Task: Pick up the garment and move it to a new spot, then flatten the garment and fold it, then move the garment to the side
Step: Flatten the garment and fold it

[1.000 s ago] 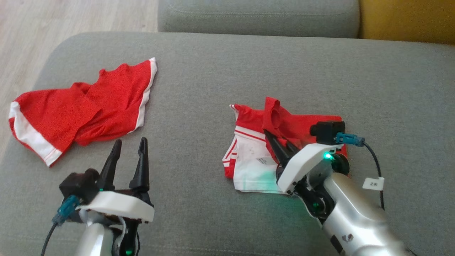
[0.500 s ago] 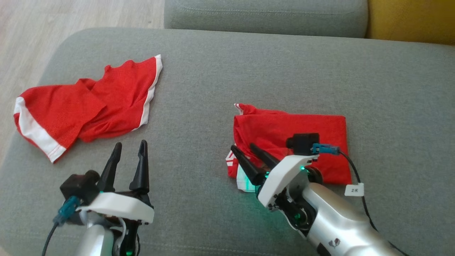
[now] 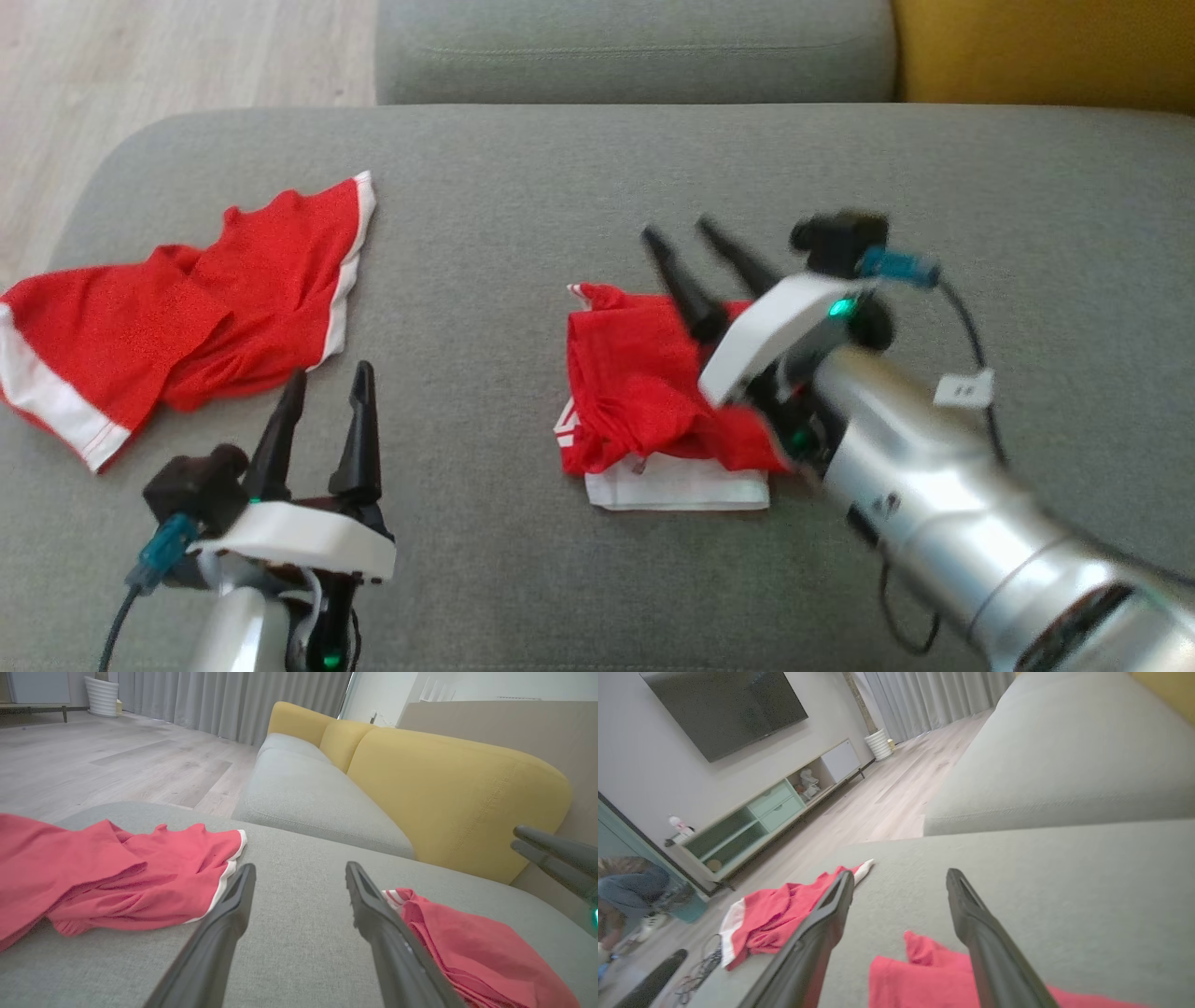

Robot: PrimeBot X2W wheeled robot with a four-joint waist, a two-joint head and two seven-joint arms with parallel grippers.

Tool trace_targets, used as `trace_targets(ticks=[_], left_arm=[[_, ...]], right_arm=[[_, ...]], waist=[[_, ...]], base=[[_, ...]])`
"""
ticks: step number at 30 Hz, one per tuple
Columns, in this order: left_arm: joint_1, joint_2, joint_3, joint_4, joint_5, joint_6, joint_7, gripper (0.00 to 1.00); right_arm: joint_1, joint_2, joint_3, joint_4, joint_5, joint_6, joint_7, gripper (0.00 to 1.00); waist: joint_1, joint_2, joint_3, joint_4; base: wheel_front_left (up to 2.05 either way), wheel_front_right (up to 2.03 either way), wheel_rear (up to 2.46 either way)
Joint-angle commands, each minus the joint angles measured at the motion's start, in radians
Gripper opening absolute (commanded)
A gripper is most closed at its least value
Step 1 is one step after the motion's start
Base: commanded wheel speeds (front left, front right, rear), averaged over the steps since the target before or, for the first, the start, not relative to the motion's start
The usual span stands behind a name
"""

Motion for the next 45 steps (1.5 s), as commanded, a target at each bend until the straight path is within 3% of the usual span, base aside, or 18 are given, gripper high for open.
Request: trace_targets(ticks=[1, 4, 9, 13, 16, 23, 30, 37, 38, 39, 45], left_arm=[[-0.029, 0.006, 0.041, -0.041, 0.002, 0.003, -0.008, 1.00], [-0.028, 0.006, 0.042, -0.049, -0.001, 0.005, -0.008, 1.00], [-0.029, 0.006, 0.046, -0.060, -0.002, 0.007, -0.008, 1.00], [-0.030, 0.006, 0.046, -0.070, -0.002, 0.006, -0.008, 1.00], [-0.026, 0.006, 0.045, -0.077, -0.002, 0.007, -0.008, 1.00], [0.005, 0.006, 0.037, -0.082, 0.026, 0.003, -0.008, 1.00], [0.034, 0.006, 0.036, -0.095, 0.050, 0.004, -0.008, 1.00], [0.035, 0.006, 0.025, -0.104, 0.049, 0.004, -0.008, 1.00], [0.033, 0.006, 0.022, -0.105, 0.049, 0.004, -0.008, 1.00], [0.030, 0.006, 0.020, -0.105, 0.048, 0.005, -0.008, 1.00], [0.002, 0.006, 0.013, -0.099, 0.033, 0.005, -0.008, 1.00]], right_arm=[[-0.052, 0.014, -0.018, 0.014, -0.049, 0.002, -0.024, 1.00], [-0.086, 0.010, -0.052, 0.091, -0.148, 0.002, -0.053, 1.00], [-0.097, -0.056, -0.131, 0.139, -0.331, 0.002, -0.081, 1.00], [-0.023, -0.128, -0.283, 0.017, -0.512, 0.002, -0.082, 1.00], [0.099, -0.147, -0.434, -0.112, -0.655, 0.002, -0.083, 1.00], [0.415, -0.069, -0.715, -0.400, -0.955, 0.002, -0.083, 1.00], [0.542, -0.009, -0.799, -0.493, -1.045, 0.002, -0.083, 1.00], [0.554, 0.008, -0.812, -0.512, -1.066, 0.002, -0.072, 1.00], [0.550, 0.009, -0.807, -0.510, -1.064, 0.002, -0.067, 0.43], [0.546, 0.009, -0.798, -0.510, -1.063, 0.002, -0.064, 0.00], [0.508, 0.013, -0.685, -0.479, -1.030, 0.002, -0.026, 0.00]], waist=[[0.0000, 0.0000, -0.004, -0.013], [0.0000, 0.0000, -0.005, -0.027], [0.0000, 0.0000, -0.003, -0.048], [0.0000, 0.0000, 0.000, -0.062], [0.0000, 0.0000, -0.001, -0.070], [0.0000, 0.0000, -0.010, -0.074], [0.0000, 0.0000, -0.014, -0.071], [0.0000, 0.0000, -0.008, -0.054], [0.0000, 0.0000, -0.004, -0.050], [0.0000, 0.0000, 0.000, -0.045], [0.0000, 0.0000, 0.042, 0.000]], base=[[0.00, 0.00, 0.00], [0.00, 0.00, 0.00], [0.00, 0.00, 0.00], [0.00, 0.00, 0.00], [0.00, 0.00, 0.00], [0.00, 0.00, 0.00], [0.00, 0.00, 0.00], [0.00, 0.00, 0.00], [0.00, 0.00, 0.00], [0.00, 0.00, 0.00], [0.00, 0.00, 0.00]])
